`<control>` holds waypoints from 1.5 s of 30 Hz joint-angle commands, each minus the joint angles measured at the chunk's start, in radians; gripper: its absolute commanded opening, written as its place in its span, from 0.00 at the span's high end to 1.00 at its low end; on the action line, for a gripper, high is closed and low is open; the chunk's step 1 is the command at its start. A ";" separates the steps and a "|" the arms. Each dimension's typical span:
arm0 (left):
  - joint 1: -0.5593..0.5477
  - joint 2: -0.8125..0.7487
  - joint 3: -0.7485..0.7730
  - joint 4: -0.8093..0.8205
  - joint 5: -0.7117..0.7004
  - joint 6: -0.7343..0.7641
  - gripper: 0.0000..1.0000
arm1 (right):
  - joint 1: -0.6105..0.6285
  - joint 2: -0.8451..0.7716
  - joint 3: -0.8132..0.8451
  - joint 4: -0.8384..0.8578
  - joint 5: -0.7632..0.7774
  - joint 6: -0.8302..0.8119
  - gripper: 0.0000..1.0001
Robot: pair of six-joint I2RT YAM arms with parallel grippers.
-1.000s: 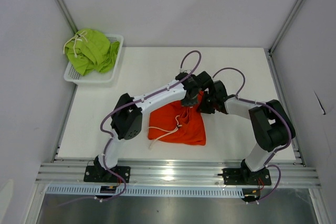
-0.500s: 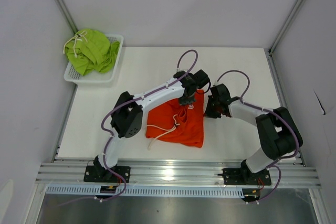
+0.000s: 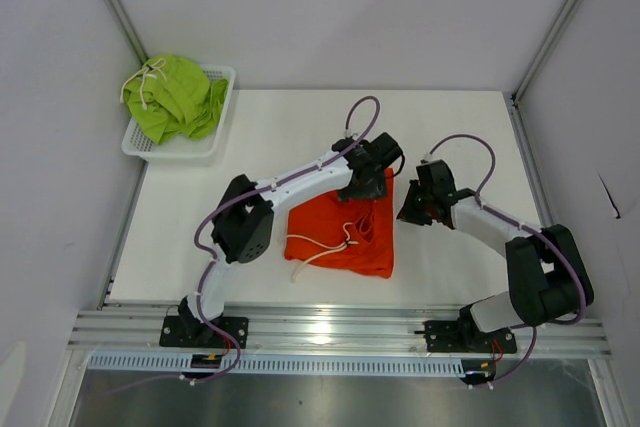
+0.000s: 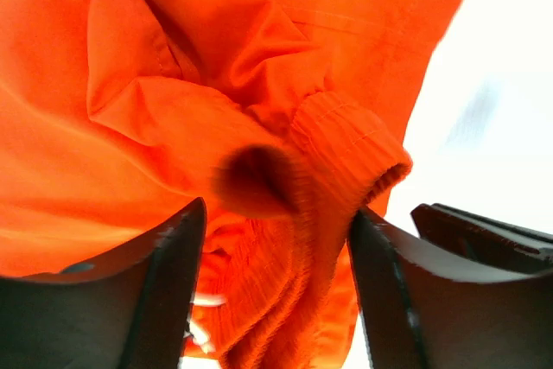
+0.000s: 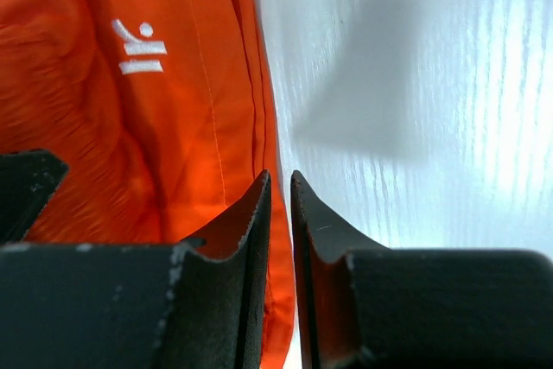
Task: Fold and stack the shorts
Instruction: Fold the shorts
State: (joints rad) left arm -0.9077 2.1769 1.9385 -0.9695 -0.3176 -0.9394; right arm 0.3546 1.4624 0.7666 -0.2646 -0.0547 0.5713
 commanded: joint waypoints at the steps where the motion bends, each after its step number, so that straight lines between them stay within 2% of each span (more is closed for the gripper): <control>1: -0.005 -0.038 0.060 0.006 0.012 0.036 0.26 | -0.022 -0.066 -0.027 0.008 -0.023 -0.007 0.82; 3: -0.005 -0.060 0.062 0.021 0.035 0.068 0.11 | -0.038 -0.095 -0.046 0.019 -0.046 -0.007 0.82; 6: -0.003 -0.118 0.074 0.038 0.074 0.102 0.11 | -0.058 -0.135 -0.096 0.063 -0.118 -0.005 0.80; 7: -0.003 -0.137 0.053 0.041 0.083 0.111 0.10 | -0.062 -0.169 -0.124 0.089 -0.149 -0.004 0.70; 9: 0.000 -0.198 0.039 0.043 0.087 0.139 0.10 | -0.069 -0.209 -0.151 0.111 -0.161 0.001 0.60; 10: 0.004 -0.222 0.018 0.048 0.089 0.149 0.11 | -0.077 -0.253 -0.167 0.137 -0.180 0.004 0.49; 12: 0.012 -0.299 -0.024 0.057 0.094 0.175 0.10 | -0.088 -0.292 -0.210 0.178 -0.226 0.006 0.41; 13: 0.019 -0.328 -0.065 0.087 0.104 0.198 0.11 | -0.100 -0.318 -0.226 0.214 -0.265 0.016 0.32; 14: 0.024 -0.386 -0.116 0.104 0.110 0.205 0.11 | -0.106 -0.323 -0.231 0.232 -0.290 0.018 0.30; 16: 0.035 -0.443 -0.174 0.149 0.130 0.220 0.11 | -0.118 -0.307 -0.230 0.269 -0.333 0.019 0.28; 17: 0.035 -0.469 -0.267 0.213 0.162 0.244 0.11 | -0.121 -0.297 -0.218 0.292 -0.353 0.024 0.27; 19: 0.033 -0.531 -0.331 0.279 0.204 0.261 0.11 | -0.124 -0.265 -0.201 0.307 -0.366 0.027 0.23; 20: 0.032 -0.545 -0.428 0.340 0.239 0.275 0.11 | -0.128 -0.229 -0.182 0.312 -0.372 0.027 0.22; 24: -0.016 -0.543 -0.528 0.380 0.200 0.286 0.11 | -0.128 -0.128 -0.110 0.295 -0.347 0.030 0.16; 29: -0.083 -0.470 -0.523 0.365 0.129 0.272 0.11 | -0.100 -0.030 0.002 0.190 -0.261 0.010 0.11; 33: -0.134 -0.410 -0.489 0.356 0.081 0.261 0.10 | -0.031 0.015 0.083 0.088 -0.150 -0.020 0.05; 37: -0.160 -0.375 -0.492 0.377 0.055 0.260 0.09 | 0.017 0.081 0.187 0.005 -0.038 -0.040 0.04; 45: -0.181 -0.316 -0.486 0.400 0.011 0.252 0.09 | 0.086 0.191 0.289 -0.113 0.124 -0.044 0.04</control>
State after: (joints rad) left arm -1.0798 1.8355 1.4109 -0.5999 -0.2592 -0.6888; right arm 0.4191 1.6318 1.0008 -0.2909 -0.0528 0.5434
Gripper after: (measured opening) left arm 0.911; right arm 0.955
